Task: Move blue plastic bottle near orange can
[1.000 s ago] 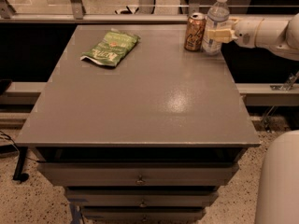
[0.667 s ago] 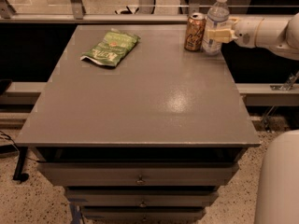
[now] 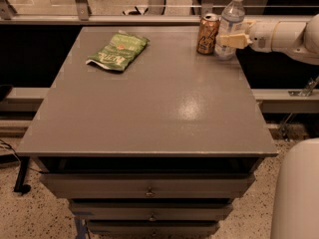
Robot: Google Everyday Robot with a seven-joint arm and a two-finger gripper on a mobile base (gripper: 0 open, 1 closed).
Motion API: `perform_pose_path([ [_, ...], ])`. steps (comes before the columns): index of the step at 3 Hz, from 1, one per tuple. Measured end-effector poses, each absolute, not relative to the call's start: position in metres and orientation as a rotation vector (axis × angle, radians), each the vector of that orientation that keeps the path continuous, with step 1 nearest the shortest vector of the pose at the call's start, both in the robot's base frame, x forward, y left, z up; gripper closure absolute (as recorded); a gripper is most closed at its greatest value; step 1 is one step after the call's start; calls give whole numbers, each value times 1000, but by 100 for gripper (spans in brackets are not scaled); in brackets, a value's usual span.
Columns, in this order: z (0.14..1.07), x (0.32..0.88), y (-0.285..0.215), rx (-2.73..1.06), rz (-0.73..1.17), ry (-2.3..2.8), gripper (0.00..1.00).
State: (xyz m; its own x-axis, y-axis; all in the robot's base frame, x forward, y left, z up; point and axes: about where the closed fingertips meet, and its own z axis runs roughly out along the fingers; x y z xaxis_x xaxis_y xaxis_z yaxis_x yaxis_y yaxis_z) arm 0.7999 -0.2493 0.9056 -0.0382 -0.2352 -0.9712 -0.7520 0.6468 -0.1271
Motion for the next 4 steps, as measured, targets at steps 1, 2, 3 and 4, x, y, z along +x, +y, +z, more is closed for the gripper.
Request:
perform_pose_path([
  [1,898,799,-249,-835,520,1613,0],
  [2,895,799,-249,-836,525,1618,0],
  [3,900,790,-266,-834,495,1634,0],
  [4,914,774,-297,-831,436,1648,0],
])
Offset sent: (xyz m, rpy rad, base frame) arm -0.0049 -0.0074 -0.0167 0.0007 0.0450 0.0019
